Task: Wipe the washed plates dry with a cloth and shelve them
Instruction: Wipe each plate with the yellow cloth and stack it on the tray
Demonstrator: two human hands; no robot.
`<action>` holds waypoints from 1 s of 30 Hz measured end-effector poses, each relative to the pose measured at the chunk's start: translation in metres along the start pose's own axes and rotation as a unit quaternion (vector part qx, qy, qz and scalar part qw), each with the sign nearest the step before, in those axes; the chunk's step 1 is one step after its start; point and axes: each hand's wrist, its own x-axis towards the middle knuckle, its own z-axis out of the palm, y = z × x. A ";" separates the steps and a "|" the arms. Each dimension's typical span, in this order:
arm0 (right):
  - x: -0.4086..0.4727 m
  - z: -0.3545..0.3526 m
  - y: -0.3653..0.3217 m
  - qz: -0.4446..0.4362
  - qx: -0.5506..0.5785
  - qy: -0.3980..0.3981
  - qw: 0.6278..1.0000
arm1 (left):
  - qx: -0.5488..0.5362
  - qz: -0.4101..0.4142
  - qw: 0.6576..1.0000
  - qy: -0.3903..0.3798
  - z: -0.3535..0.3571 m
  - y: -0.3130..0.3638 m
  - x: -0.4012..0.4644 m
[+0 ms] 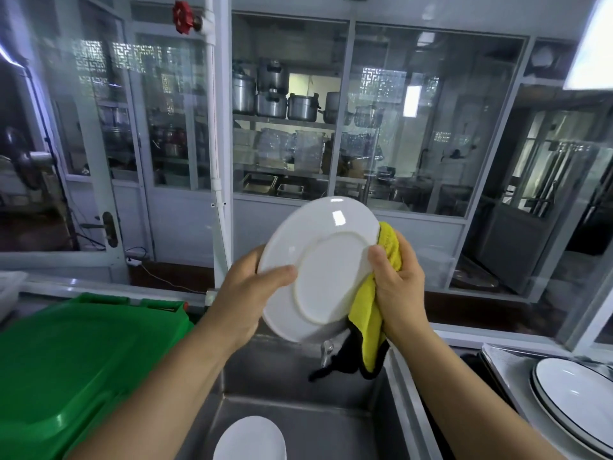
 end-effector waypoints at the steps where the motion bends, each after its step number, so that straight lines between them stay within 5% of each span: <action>1: 0.001 -0.003 -0.002 -0.015 -0.020 -0.015 1.000 | 0.010 -0.026 0.999 -0.020 -0.005 0.002 0.005; 6: 0.007 -0.008 -0.002 -0.125 -0.198 -0.067 0.970 | 0.050 -0.074 0.993 -0.075 -0.007 0.009 0.015; 13: 0.012 0.008 -0.029 -0.395 -0.442 -0.123 0.796 | 0.080 -0.040 0.994 -0.059 0.007 0.004 0.006; 21: 0.026 -0.009 -0.010 -0.245 -0.328 -0.113 0.905 | -0.041 -0.052 0.997 0.036 -0.005 0.010 0.008; 30: -0.032 -0.004 0.036 -0.350 -0.439 -0.003 0.827 | -0.180 -0.029 0.967 0.176 -0.003 0.002 0.017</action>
